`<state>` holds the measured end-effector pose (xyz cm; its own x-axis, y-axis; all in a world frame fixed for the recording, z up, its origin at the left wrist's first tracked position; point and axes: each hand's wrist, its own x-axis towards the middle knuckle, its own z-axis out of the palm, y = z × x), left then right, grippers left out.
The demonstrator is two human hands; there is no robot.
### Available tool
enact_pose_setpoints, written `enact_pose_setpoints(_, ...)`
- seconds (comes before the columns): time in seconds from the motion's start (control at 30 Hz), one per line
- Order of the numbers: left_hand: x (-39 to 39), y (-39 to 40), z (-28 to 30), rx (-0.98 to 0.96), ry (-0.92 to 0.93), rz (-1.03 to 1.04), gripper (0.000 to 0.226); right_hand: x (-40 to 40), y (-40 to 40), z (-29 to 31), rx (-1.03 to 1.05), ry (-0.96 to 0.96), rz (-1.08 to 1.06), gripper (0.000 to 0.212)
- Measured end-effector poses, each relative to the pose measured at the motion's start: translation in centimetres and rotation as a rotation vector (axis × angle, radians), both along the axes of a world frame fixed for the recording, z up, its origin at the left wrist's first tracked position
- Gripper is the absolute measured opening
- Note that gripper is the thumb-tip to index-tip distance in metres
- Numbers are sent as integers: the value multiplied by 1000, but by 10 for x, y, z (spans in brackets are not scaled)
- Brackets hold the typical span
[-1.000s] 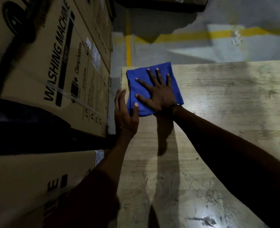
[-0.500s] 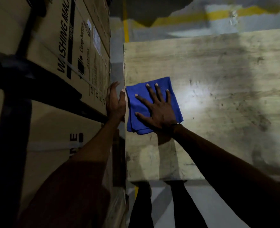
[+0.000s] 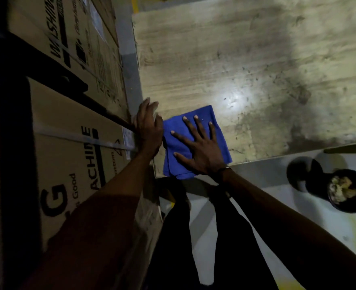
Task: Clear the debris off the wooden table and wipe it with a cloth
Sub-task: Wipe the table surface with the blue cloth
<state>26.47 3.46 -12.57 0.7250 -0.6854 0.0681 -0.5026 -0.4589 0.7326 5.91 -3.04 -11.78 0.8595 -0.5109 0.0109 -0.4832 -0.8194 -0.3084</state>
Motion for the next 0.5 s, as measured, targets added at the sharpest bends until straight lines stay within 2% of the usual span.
enact_pose_setpoints(0.23,-39,2,5,110,-127,-83,48,-54,36,4,34,-12,-353,73)
enact_pose_setpoints(0.33,-43,-9,5,79,-202,-175,50,-51,51,3,18,-7,-590,73)
enact_pose_setpoints(0.5,-53,-28,5,226,-286,-251,55,-33,59,-1,4,-46,-932,69)
